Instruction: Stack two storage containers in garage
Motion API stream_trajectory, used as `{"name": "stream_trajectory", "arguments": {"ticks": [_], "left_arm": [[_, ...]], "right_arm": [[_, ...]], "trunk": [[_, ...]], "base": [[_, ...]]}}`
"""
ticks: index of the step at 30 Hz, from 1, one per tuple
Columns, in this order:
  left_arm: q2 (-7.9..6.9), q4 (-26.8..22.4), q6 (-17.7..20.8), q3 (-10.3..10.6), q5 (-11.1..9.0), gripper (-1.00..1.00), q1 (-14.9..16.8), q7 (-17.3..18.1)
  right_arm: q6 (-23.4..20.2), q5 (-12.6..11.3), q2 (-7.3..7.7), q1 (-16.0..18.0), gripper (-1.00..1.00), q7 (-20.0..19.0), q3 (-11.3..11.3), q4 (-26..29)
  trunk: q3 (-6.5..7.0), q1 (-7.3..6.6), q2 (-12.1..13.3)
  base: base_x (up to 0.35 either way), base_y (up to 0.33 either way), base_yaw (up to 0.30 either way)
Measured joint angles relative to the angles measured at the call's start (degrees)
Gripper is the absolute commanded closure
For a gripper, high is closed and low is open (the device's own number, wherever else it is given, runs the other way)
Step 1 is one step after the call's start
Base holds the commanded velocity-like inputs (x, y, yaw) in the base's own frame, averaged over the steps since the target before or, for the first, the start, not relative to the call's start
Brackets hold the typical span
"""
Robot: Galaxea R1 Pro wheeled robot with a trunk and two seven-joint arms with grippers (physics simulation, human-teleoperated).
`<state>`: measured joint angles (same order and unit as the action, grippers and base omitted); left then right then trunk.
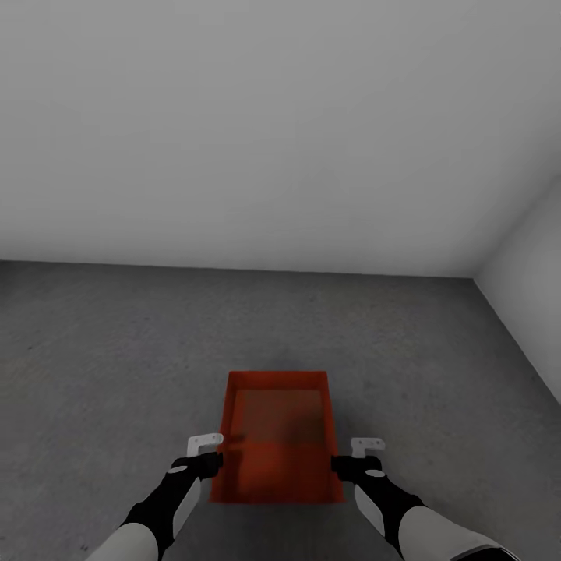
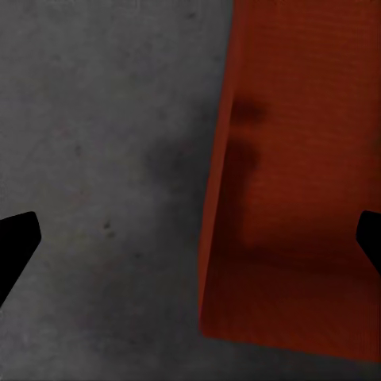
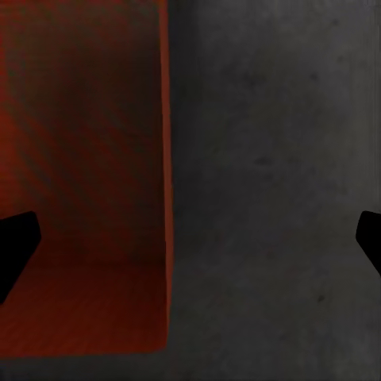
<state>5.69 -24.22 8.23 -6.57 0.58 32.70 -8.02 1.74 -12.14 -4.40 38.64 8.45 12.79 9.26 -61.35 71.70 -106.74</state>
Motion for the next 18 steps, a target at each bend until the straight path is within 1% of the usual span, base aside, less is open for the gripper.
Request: {"name": "stream_trajectory", "arguments": {"ticks": [18], "left_arm": [[-0.09, 0.0, -0.3, 0.0, 0.0, -1.0, 0.0, 0.1]], "right_arm": [[-0.2, 0.0, 0.04, 0.0, -1.0, 0.0, 0.0, 0.0]], "trunk": [[3.23, -3.95, 7.2]], "base": [[0.0, 0.0, 0.0]]}}
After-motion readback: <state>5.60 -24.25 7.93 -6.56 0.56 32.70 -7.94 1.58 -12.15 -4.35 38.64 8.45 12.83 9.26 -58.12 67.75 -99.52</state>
